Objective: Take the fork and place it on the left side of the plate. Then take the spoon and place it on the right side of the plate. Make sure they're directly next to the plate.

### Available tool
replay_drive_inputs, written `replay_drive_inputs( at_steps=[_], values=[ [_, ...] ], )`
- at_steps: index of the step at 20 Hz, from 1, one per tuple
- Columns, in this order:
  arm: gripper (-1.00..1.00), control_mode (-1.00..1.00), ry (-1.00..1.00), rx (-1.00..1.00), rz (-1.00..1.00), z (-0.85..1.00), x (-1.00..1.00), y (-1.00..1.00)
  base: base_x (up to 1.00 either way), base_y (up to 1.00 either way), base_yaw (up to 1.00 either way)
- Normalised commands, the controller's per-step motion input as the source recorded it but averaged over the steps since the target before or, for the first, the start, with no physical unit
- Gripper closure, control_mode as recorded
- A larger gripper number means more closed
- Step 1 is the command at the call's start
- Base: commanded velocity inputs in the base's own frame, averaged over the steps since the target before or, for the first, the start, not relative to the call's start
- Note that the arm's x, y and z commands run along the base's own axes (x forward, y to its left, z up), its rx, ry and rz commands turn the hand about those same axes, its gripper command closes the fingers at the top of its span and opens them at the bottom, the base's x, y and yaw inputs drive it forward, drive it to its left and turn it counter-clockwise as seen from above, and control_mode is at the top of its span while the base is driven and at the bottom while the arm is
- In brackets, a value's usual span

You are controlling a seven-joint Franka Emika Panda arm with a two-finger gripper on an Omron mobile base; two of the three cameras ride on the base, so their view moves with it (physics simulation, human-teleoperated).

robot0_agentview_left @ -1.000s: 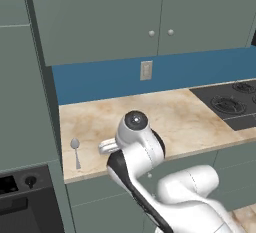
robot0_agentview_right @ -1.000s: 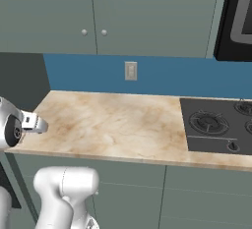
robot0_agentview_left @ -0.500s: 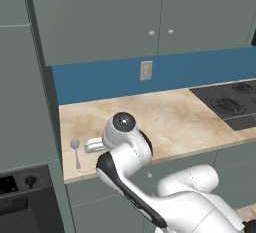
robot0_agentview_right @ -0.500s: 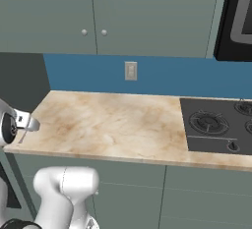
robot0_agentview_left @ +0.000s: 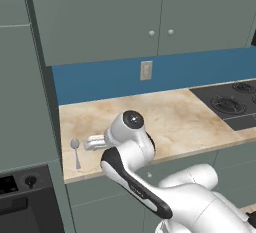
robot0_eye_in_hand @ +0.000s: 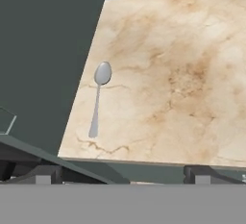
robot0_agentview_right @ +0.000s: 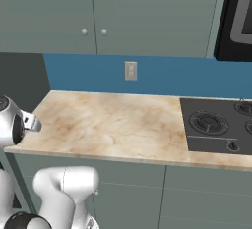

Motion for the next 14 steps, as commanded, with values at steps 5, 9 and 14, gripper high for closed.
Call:
replay_drive_inputs(
  at_steps=[5, 9, 14],
  values=[
    [-1.00, -1.00, 0.07, 0.08, 0.00, -0.33, 0.22, 0.16, 0.00, 0.00, 0.00],
    [-1.00, -1.00, 0.18, 0.01, 0.00, -0.20, 0.35, 0.23, 0.00, 0.00, 0.00],
    [-1.00, -1.00, 0.18, 0.00, 0.00, -0.01, 0.39, 0.29, 0.00, 0.00, 0.00]
  ],
)
